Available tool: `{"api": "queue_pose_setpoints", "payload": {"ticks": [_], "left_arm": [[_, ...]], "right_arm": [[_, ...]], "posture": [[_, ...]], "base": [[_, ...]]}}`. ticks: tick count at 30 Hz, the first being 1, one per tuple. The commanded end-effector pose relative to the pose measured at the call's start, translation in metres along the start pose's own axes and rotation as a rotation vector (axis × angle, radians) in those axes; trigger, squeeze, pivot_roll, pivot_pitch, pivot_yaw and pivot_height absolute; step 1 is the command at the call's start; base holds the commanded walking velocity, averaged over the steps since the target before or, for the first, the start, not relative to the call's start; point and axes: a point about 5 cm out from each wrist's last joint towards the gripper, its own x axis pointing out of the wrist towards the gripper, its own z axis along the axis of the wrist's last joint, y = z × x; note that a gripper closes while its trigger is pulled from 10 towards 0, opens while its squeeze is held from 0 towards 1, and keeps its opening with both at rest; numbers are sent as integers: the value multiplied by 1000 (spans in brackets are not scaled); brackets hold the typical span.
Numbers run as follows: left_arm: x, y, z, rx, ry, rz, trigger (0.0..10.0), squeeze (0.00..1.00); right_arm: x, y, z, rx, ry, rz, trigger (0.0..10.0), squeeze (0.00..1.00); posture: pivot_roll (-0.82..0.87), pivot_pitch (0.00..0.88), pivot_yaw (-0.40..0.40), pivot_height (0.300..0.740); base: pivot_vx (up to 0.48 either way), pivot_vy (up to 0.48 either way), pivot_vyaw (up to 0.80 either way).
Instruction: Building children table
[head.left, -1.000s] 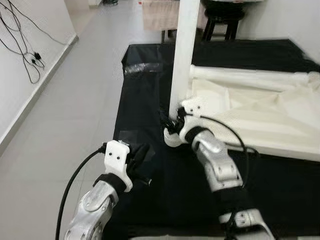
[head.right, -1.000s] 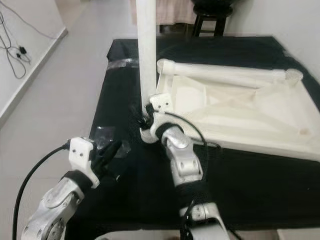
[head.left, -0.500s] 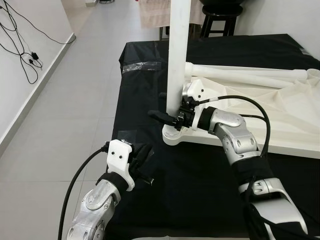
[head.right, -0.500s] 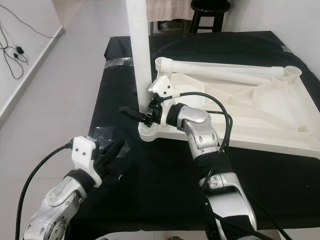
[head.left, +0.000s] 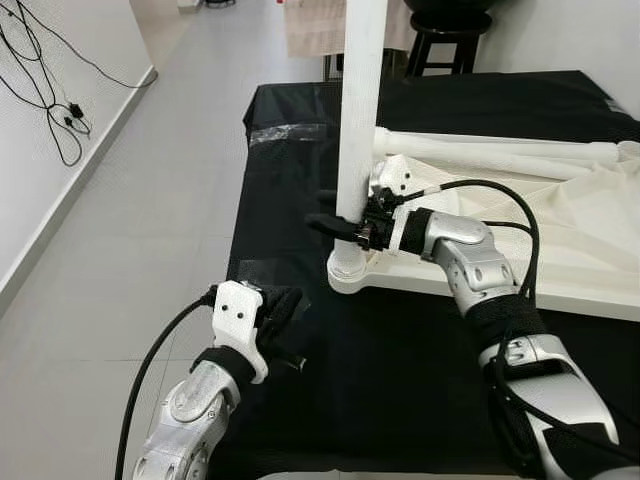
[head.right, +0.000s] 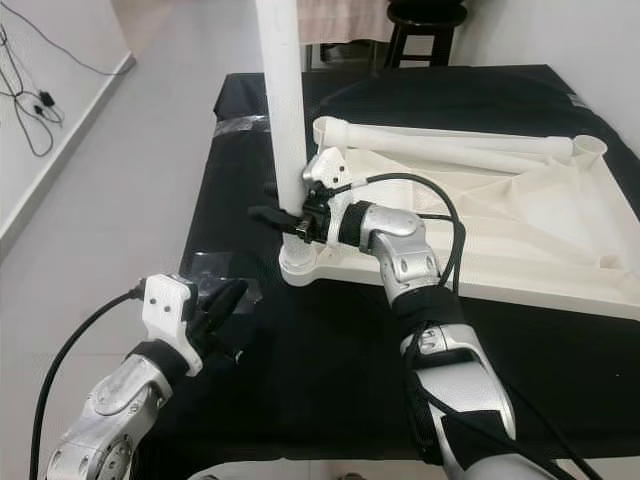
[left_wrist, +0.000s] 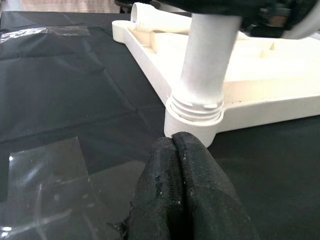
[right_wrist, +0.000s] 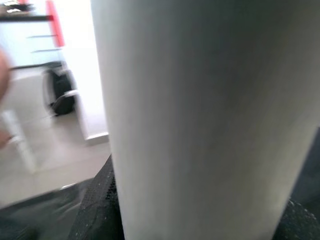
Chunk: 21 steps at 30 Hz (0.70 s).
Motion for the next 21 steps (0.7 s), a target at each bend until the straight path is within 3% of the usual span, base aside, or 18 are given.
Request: {"api": "queue_pose_setpoints", "payload": {"ticks": [1, 2, 3, 4, 5, 7, 11, 12, 15, 16, 19, 20, 21], "left_arm": [[-5, 2, -1, 4, -3, 10, 10000, 0], [-6, 3, 0, 8, -5, 14, 10000, 0], [-6, 3, 1, 10, -7, 18, 10000, 0], [-6, 3, 1, 10, -8, 21, 10000, 0], [-6, 3, 1, 10, -8, 21, 10000, 0], [-6, 3, 1, 12, -9, 22, 10000, 0], [-4, 4, 1, 15, -8, 25, 10000, 0], [-4, 4, 1, 15, -8, 23, 10000, 0], [-6, 4, 2, 16, -9, 23, 10000, 0], [-8, 5, 2, 16, -12, 28, 10000, 0], [-8, 5, 2, 15, -13, 39, 10000, 0], [-8, 5, 2, 17, -13, 41, 10000, 0], [-8, 5, 2, 17, -13, 41, 10000, 0]], "right_arm": [[-9, -2, -42, 41, 200, -307, 0, 0], [-17, -3, -53, 91, 213, -598, 0, 0], [-24, 16, -68, 182, 243, -688, 0, 0], [-26, 37, -77, 260, 247, -686, 0, 0], [-26, 37, -77, 260, 247, -686, 0, 0], [-23, 61, -80, 282, 235, -631, 0, 0], [-19, 47, -71, 195, 234, -706, 0, 0], [-17, 44, -70, 178, 248, -712, 10000, 0], [-12, 44, -64, 160, 220, -676, 10000, 0], [-12, 45, -59, 183, 190, -677, 10000, 1000], [-10, 40, -54, 201, 153, -661, 10000, 1000], [-5, 34, -45, 189, 85, -540, 10000, 1000], [-5, 34, -45, 189, 85, -540, 10000, 1000]], "posture": [[43, 155, -26, 740], [43, 155, -26, 740], [62, 171, -27, 740], [66, 174, -27, 740], [66, 174, -27, 740], [53, 156, -15, 740], [60, 148, -8, 740], [56, 147, -7, 740], [55, 148, -8, 740], [56, 146, -7, 740], [63, 146, -4, 740], [62, 144, -1, 740], [62, 144, -1, 740]], "base": [[0, 0, 0], [0, 0, 0], [0, 0, 0], [0, 0, 0], [0, 0, 0], [0, 0, 0], [0, 0, 0], [0, 0, 0], [0, 0, 0], [0, 0, 0], [0, 0, 0], [0, 0, 0], [0, 0, 0]]}}
